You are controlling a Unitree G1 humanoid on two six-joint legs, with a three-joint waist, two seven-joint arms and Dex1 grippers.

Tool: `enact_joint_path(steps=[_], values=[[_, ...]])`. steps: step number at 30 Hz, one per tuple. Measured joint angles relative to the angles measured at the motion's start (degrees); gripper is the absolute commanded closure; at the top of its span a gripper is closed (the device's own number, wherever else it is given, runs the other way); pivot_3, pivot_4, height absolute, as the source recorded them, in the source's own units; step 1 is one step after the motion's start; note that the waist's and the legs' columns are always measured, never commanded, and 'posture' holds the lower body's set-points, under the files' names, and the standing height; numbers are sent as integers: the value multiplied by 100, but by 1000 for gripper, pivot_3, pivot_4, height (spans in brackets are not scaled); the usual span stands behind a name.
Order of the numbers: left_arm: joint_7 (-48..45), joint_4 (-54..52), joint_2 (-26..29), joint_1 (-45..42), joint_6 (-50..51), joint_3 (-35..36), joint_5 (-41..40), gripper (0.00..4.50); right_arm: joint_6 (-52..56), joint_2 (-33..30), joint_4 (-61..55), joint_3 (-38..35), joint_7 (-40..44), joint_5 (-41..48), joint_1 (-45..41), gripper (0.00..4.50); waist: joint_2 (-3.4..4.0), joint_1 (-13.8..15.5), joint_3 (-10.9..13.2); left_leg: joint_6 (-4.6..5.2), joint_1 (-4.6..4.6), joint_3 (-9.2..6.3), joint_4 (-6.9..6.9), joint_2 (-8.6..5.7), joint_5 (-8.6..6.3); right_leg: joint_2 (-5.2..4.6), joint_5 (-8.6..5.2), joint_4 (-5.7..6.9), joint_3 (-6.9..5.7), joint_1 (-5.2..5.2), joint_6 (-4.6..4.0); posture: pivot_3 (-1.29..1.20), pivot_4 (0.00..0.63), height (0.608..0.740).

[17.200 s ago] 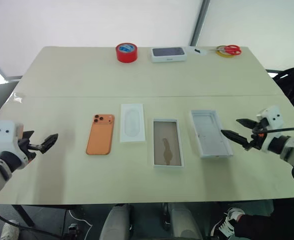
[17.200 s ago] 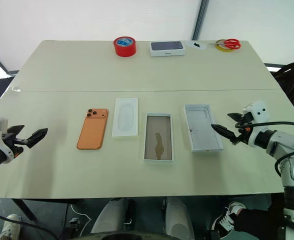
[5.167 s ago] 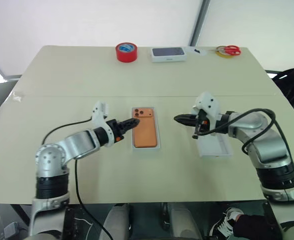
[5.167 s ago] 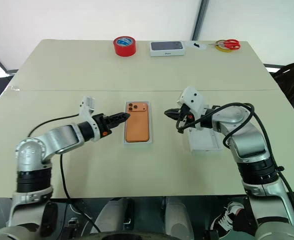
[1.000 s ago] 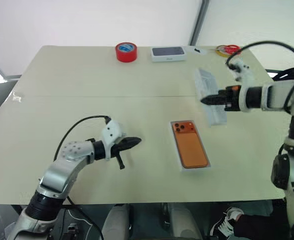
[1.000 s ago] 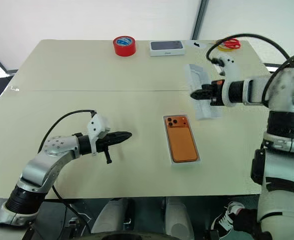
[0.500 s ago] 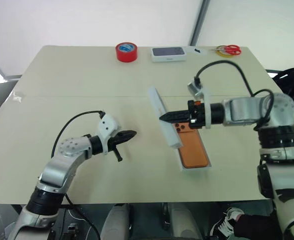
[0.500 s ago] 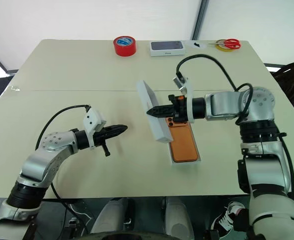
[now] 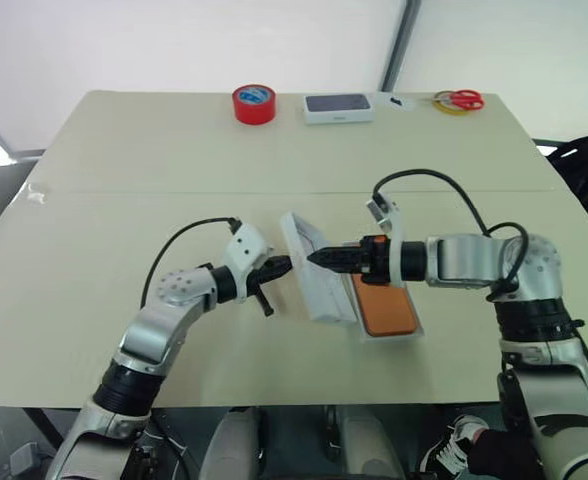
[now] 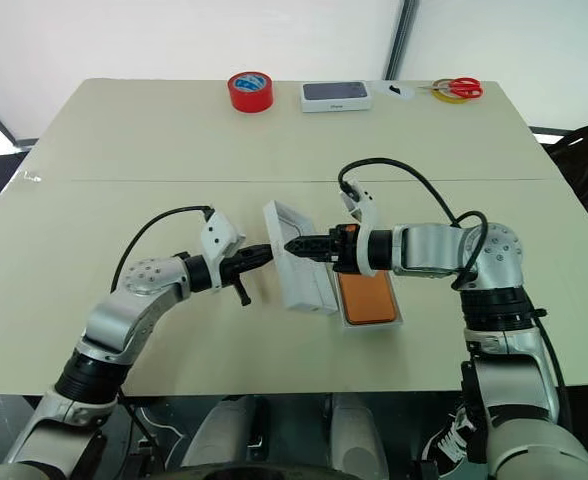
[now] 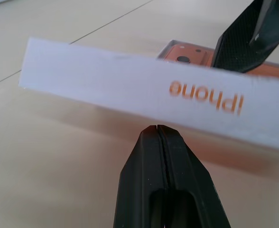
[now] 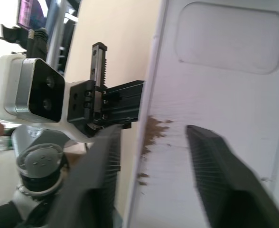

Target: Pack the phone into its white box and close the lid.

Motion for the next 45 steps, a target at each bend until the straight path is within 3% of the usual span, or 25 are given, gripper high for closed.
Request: enact_joint_path(steps=[4,7,8,10,16,17,22,27,35,45], values=[[57,259,-311,-225,4,-92,78,4500,89,-1097,-424,253,102,-57,-269,544,4,1,2,1,-5,0,1,-1,0,-2,-2,-3,0,-4,-2,0,150,732],[121,390,-621,-485,9,-287,170,4500,147,-1670,-627,249,438,-575,-592,544,1,2,1,1,-5,1,1,0,-1,1,-3,-7,-1,-2,-2,0,150,732],[126,415,-753,-559,10,-353,177,4500,141,-1771,-647,223,620,-824,-622,770,0,3,0,1,-5,1,1,0,-1,2,-3,-8,-1,-1,-2,0,150,732],[126,446,-980,-707,10,-567,214,4500,72,-1915,-648,221,1122,-1575,-612,1361,0,3,0,1,-6,2,1,0,-1,2,-3,-10,1,-1,-2,0,150,732],[120,492,-1245,-814,11,-923,303,4500,-566,-2562,-985,618,2694,-4005,-388,4340,2,-12,0,6,-4,3,1,1,-4,6,-4,-8,1,-4,-1,0,150,732],[124,494,-1258,-815,11,-936,306,4500,-754,-2595,-1080,732,2978,-4408,-312,4437,2,-16,0,6,-3,3,1,2,-4,7,-4,-8,1,-4,-1,0,150,732],[332,494,-1311,-822,168,-774,288,4500,-1775,-2820,-1589,1522,3988,-6365,96,4437,3,-4,-1,6,-4,2,1,2,-4,7,-5,-8,1,-6,0,0,150,732],[868,514,-1087,-1089,754,-328,408,4500,-2113,-2749,-1757,1913,4566,-7472,328,4437,3,-4,-1,6,-3,0,2,1,-3,7,-4,-6,1,-6,1,0,150,732],[700,667,-467,-1115,1435,-538,663,4500,-1925,-2203,-2107,1915,5022,-8001,476,4437,3,12,0,6,-5,-1,2,-2,-3,4,-4,-6,1,-5,0,0,150,732],[213,568,-819,-1068,1902,-746,308,4500,-1561,-2012,-2396,1734,5299,-8317,633,4437,3,3,0,6,-3,-3,5,-3,-3,2,-6,-1,0,-5,-3,0,150,732]])
